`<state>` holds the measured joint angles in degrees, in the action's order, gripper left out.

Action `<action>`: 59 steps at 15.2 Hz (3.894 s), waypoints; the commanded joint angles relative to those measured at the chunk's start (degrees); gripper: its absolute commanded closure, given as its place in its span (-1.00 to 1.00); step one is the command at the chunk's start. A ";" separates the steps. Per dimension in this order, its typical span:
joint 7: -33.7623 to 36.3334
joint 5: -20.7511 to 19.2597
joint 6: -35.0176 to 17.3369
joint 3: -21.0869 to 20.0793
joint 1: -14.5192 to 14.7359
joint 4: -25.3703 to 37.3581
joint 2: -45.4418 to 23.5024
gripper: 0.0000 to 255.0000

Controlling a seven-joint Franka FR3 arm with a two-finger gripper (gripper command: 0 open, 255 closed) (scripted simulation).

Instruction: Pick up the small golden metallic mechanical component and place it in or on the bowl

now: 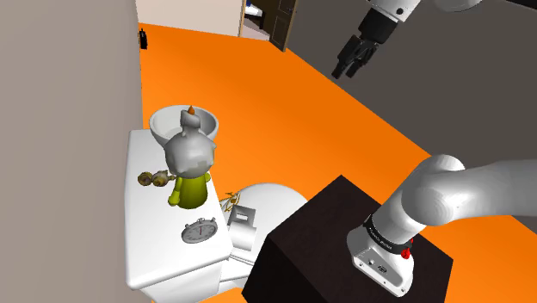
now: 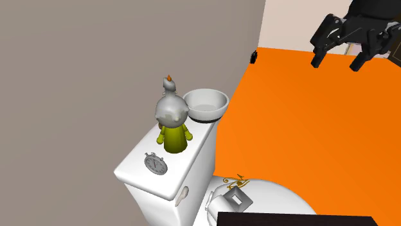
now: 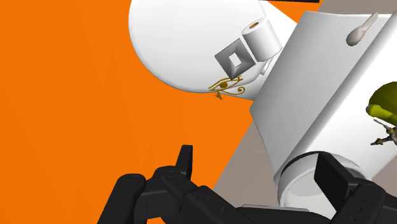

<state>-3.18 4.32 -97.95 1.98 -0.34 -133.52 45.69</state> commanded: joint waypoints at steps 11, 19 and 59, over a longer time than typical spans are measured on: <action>9.42 5.16 -15.80 -11.00 3.71 -7.71 -5.12 -1.00; 17.65 6.74 -29.02 -20.57 5.38 -8.30 -15.28 -1.00; 60.94 -47.23 -15.57 -34.01 23.66 59.91 -92.85 -1.00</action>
<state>57.50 -42.56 -111.23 -32.27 23.02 -73.48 -45.74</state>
